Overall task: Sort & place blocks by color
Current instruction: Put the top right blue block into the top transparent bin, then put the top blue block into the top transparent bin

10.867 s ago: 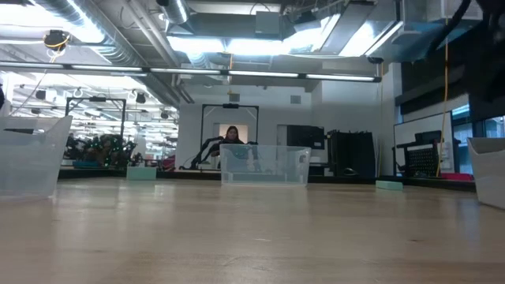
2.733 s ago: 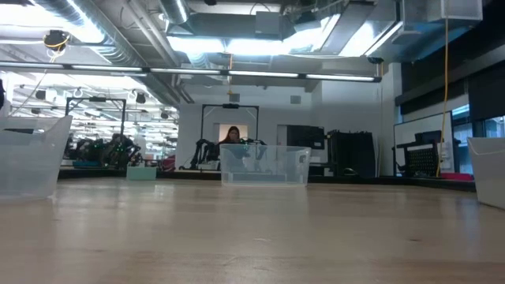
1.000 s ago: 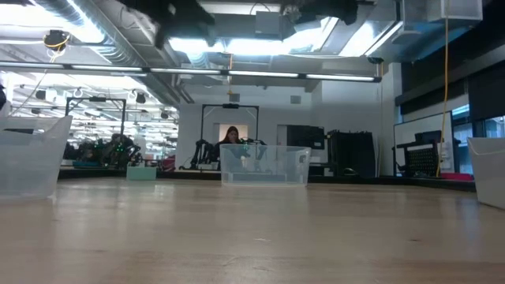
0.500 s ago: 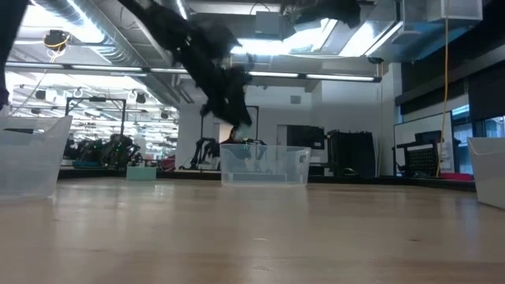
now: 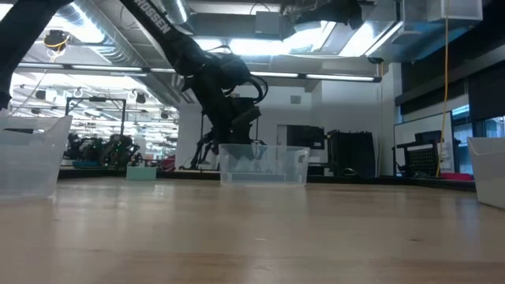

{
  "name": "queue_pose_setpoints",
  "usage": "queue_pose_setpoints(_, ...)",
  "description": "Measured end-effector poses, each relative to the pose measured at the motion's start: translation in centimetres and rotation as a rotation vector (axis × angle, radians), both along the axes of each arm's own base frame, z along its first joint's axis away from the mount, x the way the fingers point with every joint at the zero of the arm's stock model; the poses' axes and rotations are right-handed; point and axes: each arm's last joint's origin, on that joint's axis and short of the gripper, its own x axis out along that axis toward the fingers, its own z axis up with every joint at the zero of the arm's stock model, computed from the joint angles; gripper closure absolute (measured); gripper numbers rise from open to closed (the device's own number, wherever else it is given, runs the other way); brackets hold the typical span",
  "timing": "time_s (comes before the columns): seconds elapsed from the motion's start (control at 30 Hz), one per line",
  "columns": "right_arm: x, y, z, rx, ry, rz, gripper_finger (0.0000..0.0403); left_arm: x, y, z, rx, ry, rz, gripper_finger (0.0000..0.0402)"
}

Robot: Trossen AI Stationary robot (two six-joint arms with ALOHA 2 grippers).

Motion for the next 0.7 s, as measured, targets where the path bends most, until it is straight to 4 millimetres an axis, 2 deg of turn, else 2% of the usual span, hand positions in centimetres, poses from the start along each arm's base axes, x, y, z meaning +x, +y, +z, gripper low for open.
queue_pose_setpoints(0.27,0.0,0.01,-0.01,0.008,-0.002,-0.003,0.0038,0.14,-0.31,-0.01,0.025,0.018,-0.007,0.028)
queue_pose_setpoints(0.47,0.0,0.01,-0.01,0.008,-0.002,-0.003,0.0038,0.17,-0.4,-0.02,0.027,0.021,-0.007,0.0245)
queue_pose_setpoints(0.7,-0.01,0.01,-0.01,0.005,0.0,-0.002,0.0038,0.2,-0.37,0.32,0.031,0.004,-0.01,0.0236)
